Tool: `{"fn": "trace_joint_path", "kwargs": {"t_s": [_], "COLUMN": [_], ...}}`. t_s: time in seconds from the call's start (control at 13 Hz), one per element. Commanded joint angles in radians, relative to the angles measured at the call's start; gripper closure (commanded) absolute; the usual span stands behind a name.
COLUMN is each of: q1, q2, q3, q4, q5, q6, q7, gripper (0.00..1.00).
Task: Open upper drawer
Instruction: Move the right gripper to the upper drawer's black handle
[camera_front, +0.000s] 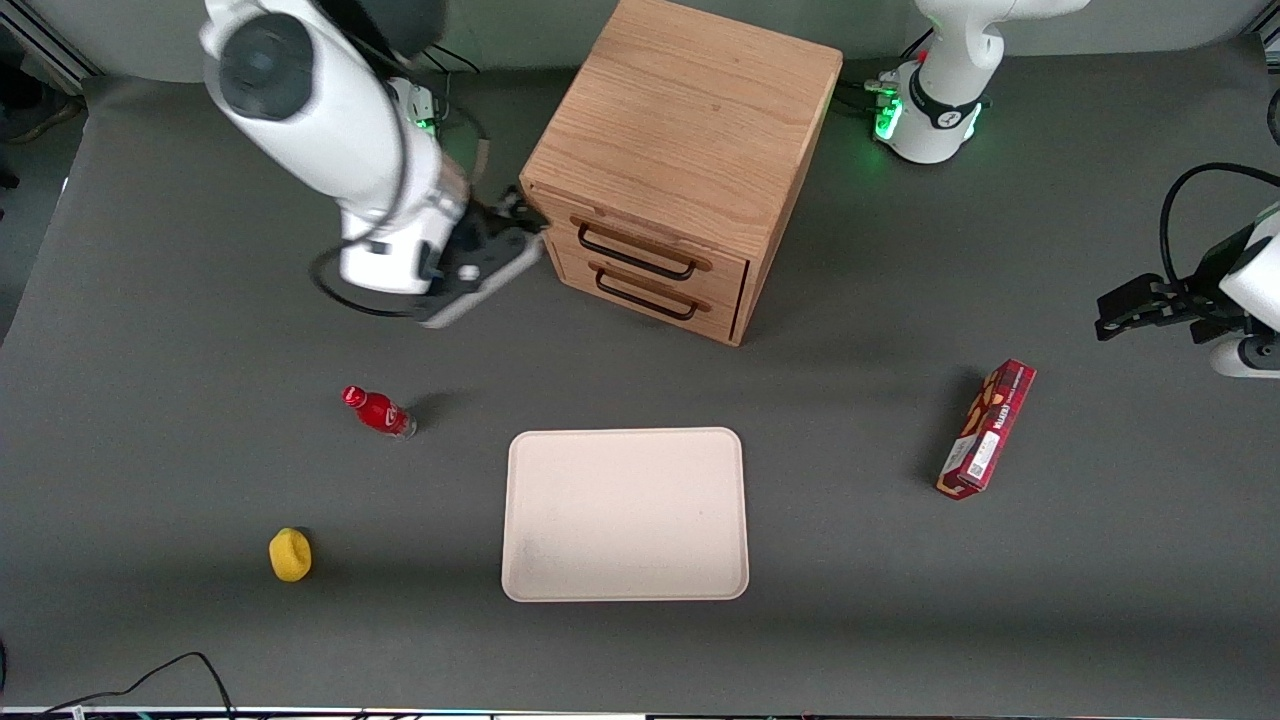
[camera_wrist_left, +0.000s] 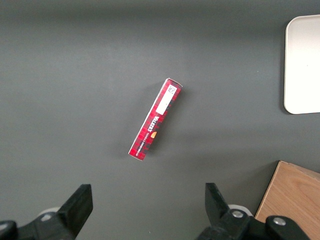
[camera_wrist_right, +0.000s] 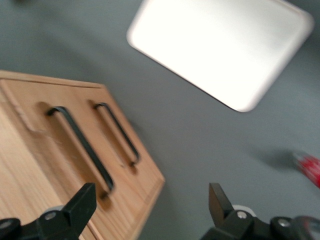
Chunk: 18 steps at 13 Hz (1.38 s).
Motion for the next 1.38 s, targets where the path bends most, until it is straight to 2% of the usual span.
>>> {"fn": "trace_joint_path", "kwargs": {"t_s": [0.0,0.15,0.31,1.31], "q1": [0.002,0.004,0.019,0.106], "q2": [0.134,0.174,0.183,0.240], "q3": [0.043,0.043,0.043,0.032], "q4": [0.056,0.054,0.051,-0.033], "q5": [-0.004,-0.006,-0.003,0.000], "q6": [0.060,0.091,0.106,0.161], "q7": [-0.212,-0.413,-0.490,-0.475], "gripper": [0.00,0.00,0.00,0.00]}}
